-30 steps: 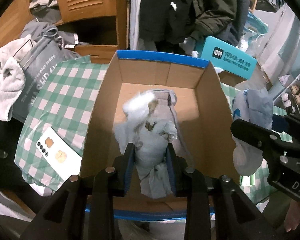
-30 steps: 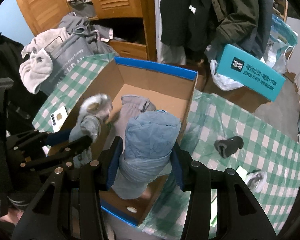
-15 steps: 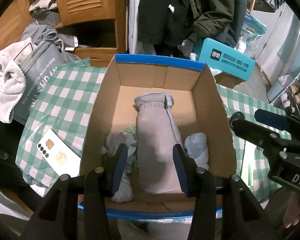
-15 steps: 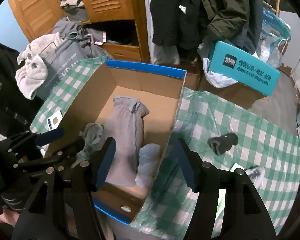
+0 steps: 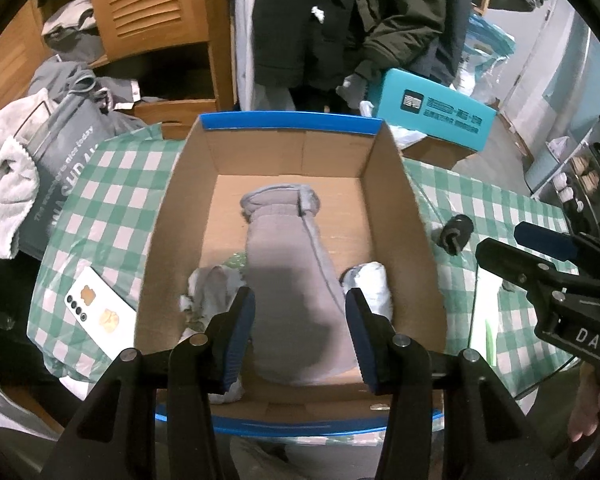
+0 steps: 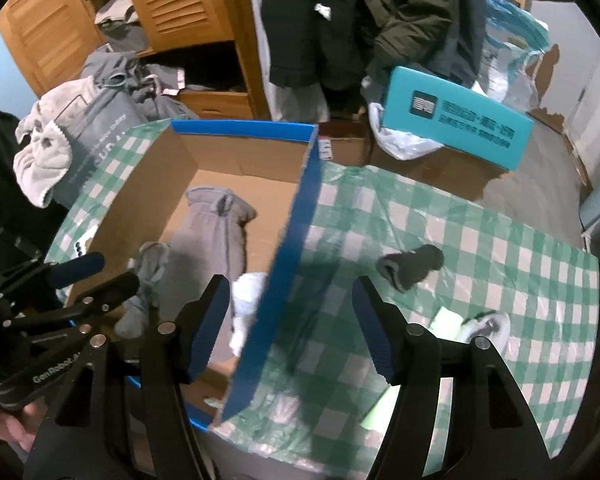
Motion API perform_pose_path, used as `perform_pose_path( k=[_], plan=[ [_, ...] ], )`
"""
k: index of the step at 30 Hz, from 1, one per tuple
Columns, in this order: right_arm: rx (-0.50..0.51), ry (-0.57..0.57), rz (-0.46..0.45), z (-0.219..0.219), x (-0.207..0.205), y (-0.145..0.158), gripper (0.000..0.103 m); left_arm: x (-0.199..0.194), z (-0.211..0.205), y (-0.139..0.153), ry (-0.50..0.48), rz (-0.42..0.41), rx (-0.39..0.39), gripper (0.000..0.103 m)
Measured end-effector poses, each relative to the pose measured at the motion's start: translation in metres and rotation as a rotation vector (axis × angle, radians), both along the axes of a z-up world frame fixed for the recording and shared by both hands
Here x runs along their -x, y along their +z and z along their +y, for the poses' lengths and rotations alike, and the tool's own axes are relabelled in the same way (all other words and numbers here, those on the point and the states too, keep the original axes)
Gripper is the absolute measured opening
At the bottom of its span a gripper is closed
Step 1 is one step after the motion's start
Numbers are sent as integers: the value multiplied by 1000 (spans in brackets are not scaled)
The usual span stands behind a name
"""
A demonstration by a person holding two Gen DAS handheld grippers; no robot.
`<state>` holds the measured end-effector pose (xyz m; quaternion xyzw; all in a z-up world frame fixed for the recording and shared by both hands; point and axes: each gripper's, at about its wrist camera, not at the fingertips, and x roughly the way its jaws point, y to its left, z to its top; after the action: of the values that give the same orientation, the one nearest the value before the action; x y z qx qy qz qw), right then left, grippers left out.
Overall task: Organize soft objects
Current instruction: 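Move both open tools from the box back over the table items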
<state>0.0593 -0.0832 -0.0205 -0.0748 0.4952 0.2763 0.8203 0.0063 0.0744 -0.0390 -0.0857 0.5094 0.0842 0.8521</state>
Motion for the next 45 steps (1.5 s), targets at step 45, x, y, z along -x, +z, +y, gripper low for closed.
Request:
perform_pose_path(
  k=[45],
  plan=[
    [26,-345,29,-186,-35,-35,65,-47,-143,-17,-243,75,-79,50]
  ],
)
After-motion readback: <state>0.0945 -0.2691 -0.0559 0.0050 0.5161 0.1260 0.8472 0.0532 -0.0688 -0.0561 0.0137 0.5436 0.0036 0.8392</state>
